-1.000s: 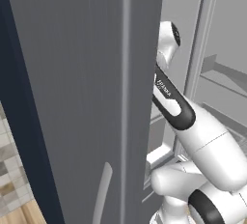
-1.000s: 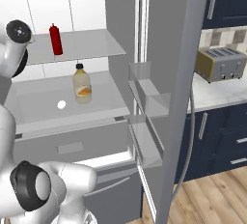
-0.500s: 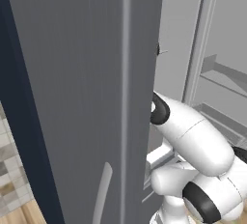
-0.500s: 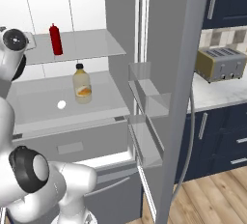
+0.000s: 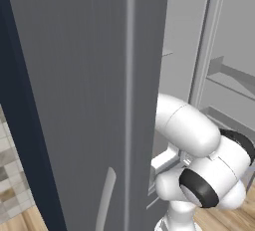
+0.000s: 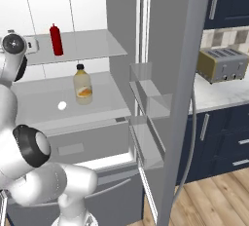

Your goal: Place the ketchup and ketchup from the counter to the top shelf of the fridge. If the existing items in the fridge are on the top shelf, move them to other shelves.

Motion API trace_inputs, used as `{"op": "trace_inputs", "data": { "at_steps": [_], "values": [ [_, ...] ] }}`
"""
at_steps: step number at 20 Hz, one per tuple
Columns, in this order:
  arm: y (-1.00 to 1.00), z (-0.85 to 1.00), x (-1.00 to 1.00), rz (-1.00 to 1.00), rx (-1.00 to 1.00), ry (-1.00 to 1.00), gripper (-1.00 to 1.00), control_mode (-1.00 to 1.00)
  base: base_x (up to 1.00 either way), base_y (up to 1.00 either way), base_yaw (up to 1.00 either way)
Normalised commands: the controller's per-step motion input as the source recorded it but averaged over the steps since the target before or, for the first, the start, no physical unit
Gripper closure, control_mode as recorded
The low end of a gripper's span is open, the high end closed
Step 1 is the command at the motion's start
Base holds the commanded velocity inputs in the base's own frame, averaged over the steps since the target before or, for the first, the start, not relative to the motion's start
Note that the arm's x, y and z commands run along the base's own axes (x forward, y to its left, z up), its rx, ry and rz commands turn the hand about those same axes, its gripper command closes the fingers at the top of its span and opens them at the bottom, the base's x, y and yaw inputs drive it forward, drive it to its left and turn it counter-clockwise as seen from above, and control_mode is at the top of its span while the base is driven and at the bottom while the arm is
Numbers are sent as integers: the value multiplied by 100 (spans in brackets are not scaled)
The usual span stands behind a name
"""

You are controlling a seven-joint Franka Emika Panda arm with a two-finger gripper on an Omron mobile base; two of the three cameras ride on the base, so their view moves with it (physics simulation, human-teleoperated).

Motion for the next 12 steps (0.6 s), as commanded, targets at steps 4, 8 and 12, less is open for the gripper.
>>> {"op": "trace_inputs", "data": {
  "at_steps": [4,8,12],
  "values": [
    [17,-11,60,-9,6,5,100,-100,0,0,0],
    [15,-8,59,-9,6,6,100,-100,0,0,0],
    [11,-18,46,-5,1,3,100,-100,0,0,0]
  ]
}}
